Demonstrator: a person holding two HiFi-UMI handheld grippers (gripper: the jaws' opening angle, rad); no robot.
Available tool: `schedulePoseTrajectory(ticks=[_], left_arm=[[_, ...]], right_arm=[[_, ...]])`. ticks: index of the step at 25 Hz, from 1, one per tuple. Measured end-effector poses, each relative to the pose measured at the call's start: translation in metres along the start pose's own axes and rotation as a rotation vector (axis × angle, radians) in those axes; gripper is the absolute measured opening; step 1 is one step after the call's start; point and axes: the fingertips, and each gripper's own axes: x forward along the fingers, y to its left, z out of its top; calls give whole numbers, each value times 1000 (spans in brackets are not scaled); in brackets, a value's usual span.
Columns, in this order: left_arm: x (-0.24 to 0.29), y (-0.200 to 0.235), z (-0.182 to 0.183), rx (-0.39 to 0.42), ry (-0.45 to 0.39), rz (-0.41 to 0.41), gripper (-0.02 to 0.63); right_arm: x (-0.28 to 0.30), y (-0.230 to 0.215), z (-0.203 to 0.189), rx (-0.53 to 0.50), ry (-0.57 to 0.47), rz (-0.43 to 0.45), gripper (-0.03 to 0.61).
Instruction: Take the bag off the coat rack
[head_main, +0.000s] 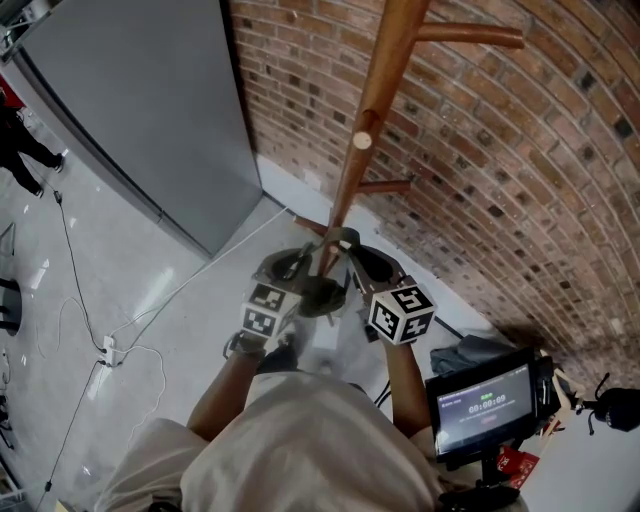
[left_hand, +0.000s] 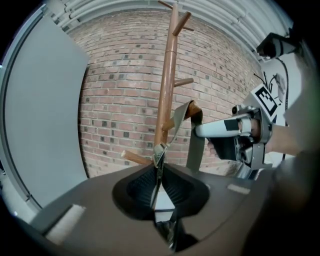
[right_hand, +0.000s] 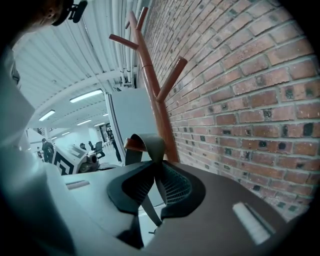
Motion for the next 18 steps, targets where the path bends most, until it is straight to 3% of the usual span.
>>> schedulePoseTrajectory(ticks=[11,18], left_arm=[[-18,-11,31,17,-44,10,32],[-34,-12,57,38,-114,16,32]], right_arm=[[-21,9,28,3,-50,28,43],[-34,19,57,20,-113,57,41]])
